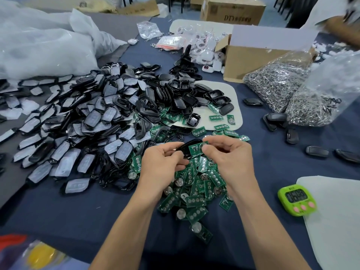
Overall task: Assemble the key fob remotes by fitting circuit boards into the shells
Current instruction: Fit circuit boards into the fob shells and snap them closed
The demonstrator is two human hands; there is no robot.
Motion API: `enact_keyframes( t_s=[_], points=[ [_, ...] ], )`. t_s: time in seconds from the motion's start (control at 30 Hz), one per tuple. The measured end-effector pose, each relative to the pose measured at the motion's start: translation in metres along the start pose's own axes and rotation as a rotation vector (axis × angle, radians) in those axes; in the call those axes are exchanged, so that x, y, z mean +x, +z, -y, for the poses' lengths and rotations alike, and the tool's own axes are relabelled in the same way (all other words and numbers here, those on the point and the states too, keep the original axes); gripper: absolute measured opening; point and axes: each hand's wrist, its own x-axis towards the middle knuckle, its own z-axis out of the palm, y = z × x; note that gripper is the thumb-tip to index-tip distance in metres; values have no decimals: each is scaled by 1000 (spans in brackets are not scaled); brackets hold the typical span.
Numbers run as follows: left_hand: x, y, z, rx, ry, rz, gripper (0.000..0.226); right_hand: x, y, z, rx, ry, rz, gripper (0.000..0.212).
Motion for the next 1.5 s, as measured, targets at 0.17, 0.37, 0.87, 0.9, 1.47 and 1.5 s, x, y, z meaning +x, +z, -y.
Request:
enact_keyframes(
  t_s=[0.17, 0.37, 0.87, 0.9, 1.47, 1.5],
  points=[
    [-2, 0, -3, -25, -11, 22, 38, -1, 1, 1, -78, -27, 33, 23],
    [-5, 0, -5, -24, -2, 29, 38, -3, 2, -1, -164, -59, 12, 24],
    [-7, -10, -3, 66, 0, 13, 38, -1, 8, -8, -173, -100, 58, 25],
    [-7, -10, -3, 65, 1, 7, 38, -1, 9, -9, -159, -89, 64, 24],
    [-15, -11, -3, 28, 0, 14, 39, -8, 13, 10, -435, -69, 36, 20],
    [-16, -10, -2, 20, -4, 7, 41, -8, 12, 11, -440, -54, 51, 22]
  ],
)
